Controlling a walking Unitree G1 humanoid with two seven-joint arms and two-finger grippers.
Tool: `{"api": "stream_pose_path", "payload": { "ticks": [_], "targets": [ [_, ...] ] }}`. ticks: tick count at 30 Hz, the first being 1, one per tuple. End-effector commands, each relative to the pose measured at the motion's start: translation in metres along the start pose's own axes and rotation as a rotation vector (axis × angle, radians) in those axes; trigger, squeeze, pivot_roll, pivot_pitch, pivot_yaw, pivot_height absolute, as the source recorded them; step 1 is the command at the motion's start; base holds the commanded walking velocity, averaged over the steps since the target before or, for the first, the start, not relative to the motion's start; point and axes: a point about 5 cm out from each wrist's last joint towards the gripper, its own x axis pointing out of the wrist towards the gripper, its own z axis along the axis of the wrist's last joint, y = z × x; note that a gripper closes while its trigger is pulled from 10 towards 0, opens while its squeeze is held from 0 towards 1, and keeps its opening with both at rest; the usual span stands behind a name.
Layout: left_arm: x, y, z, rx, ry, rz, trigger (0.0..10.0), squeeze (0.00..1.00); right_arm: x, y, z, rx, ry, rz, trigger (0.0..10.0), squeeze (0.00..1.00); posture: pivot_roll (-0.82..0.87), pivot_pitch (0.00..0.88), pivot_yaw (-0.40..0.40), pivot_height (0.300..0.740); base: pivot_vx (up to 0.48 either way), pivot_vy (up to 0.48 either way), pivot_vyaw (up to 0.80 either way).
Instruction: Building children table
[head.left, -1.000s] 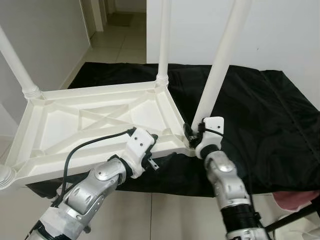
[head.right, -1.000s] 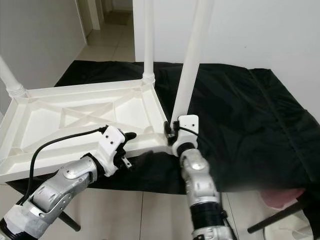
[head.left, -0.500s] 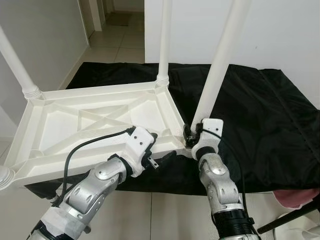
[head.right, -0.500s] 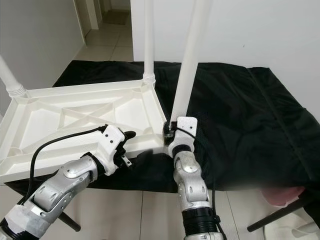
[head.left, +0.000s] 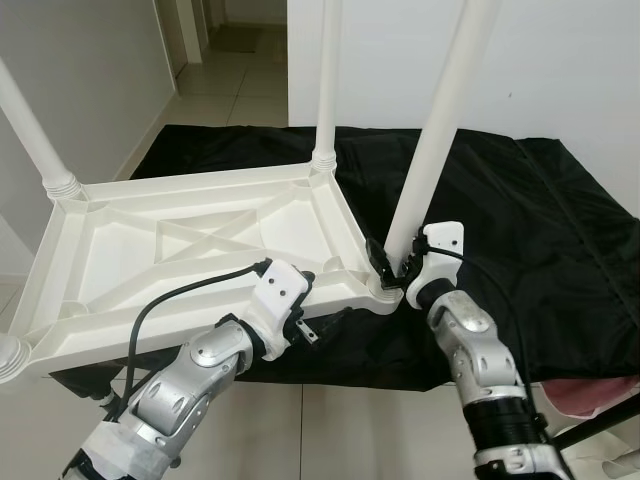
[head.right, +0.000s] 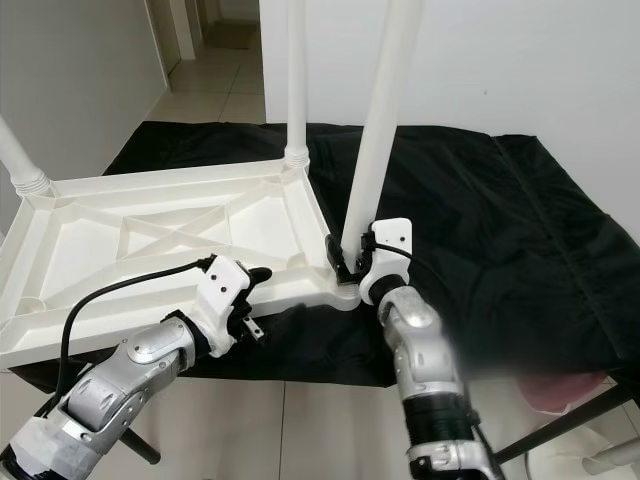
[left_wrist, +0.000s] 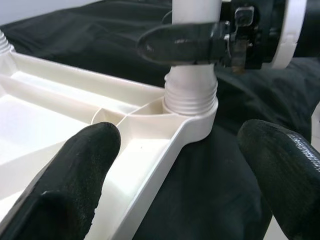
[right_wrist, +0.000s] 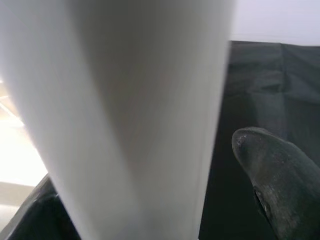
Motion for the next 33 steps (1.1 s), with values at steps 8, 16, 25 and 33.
{"api": "stream_pose_path", "payload": {
  "ticks": [8, 16, 25, 33],
  "targets": [
    [0.003, -0.008, 0.001, 0.006, 0.007, -0.089, 10.0, 0.0, 0.003, -0.006, -0.01, -0.11, 0.065, 0.271, 10.0, 0.0, 0.01, 0.033, -0.019, 0.74, 0.0, 0.0, 0.0],
    [0.003, -0.008, 0.001, 0.013, 0.012, -0.091, 10.0, 0.0, 0.003, -0.013, -0.014, -0.111, 0.091, 0.327, 0.0, 0.0, 0.02, 0.035, -0.022, 0.74, 0.0, 0.0, 0.0],
    [0.002, -0.008, 0.001, 0.012, 0.014, -0.086, 10.0, 0.0, 0.004, -0.019, -0.019, -0.112, 0.1, 0.343, 0.0, 0.0, 0.02, 0.036, -0.023, 0.74, 0.0, 0.0, 0.0],
    [0.001, -0.009, 0.0, 0.008, 0.014, -0.083, 10.0, 0.0, 0.006, -0.019, -0.021, -0.065, 0.101, 0.268, 10.0, 0.0, 0.02, 0.031, -0.04, 0.74, 0.0, 0.0, 0.0]
  ]
}}
